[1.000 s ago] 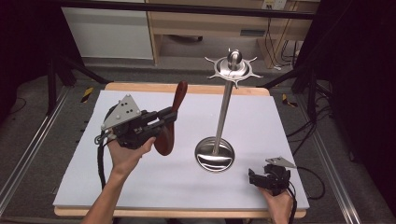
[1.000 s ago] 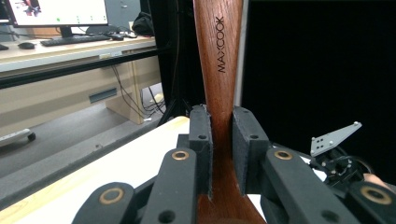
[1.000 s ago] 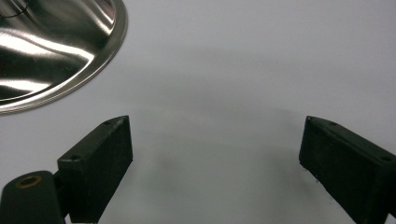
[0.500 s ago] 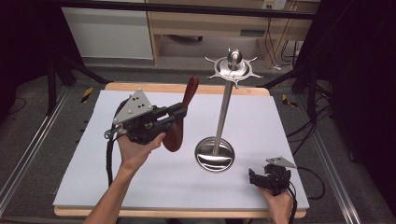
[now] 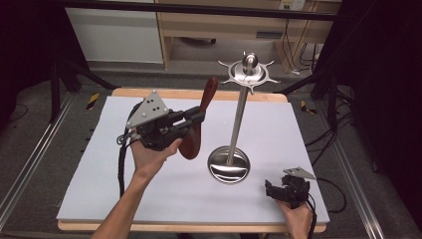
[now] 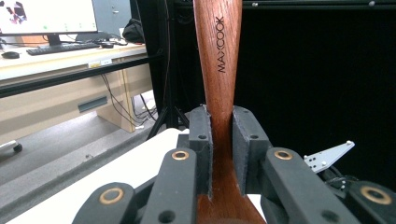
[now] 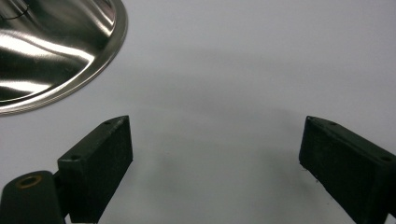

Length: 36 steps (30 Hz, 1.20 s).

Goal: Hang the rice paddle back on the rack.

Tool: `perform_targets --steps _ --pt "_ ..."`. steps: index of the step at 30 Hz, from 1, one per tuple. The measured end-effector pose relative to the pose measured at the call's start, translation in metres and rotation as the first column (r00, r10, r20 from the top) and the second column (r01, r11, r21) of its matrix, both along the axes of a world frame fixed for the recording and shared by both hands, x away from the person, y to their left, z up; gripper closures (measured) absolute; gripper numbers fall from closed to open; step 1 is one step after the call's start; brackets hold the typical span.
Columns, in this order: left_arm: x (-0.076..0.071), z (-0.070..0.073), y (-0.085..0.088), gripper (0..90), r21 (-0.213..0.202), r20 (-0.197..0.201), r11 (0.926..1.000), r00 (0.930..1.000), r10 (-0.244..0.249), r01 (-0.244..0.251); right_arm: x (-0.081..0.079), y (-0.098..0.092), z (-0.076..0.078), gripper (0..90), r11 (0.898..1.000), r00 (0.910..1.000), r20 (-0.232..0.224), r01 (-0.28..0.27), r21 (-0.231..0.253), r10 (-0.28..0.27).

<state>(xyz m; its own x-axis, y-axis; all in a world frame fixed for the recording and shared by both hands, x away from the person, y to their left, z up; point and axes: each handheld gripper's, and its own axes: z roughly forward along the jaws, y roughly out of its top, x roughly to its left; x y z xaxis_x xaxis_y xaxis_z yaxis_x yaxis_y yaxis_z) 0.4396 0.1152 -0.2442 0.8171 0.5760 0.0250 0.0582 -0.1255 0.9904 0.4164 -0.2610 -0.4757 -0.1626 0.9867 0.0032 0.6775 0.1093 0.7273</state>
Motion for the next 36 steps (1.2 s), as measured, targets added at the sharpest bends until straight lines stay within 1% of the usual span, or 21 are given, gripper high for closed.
perform_targets --steps 3,10,25,31,36 --pt "0.0 0.001 -0.002 78.6 0.001 0.005 1.0 1.0 0.002 -0.002 0.0 0.0 0.0 10.2 1.0 1.0 0.0 0.0 0.0 0.0" --pt "0.001 0.003 -0.005 78.6 0.003 0.001 1.0 1.0 -0.001 0.001 0.0 0.0 0.0 10.2 1.0 1.0 0.0 0.0 0.0 0.0" --pt "0.007 0.003 -0.014 78.6 0.024 -0.005 0.9997 1.0 0.005 -0.005 0.0 -0.001 0.0 10.2 1.0 1.0 0.001 -0.003 0.0 0.003" --pt "0.01 0.002 -0.017 78.6 0.014 -0.01 0.9999 0.9999 -0.001 0.001 0.0 0.0 0.0 10.2 1.0 1.0 -0.001 -0.001 0.002 0.001" --pt "0.011 0.002 -0.021 78.6 0.014 -0.011 0.9999 0.9999 -0.002 0.003 0.0 0.0 0.0 10.2 1.0 1.0 0.0 -0.003 -0.001 0.003"
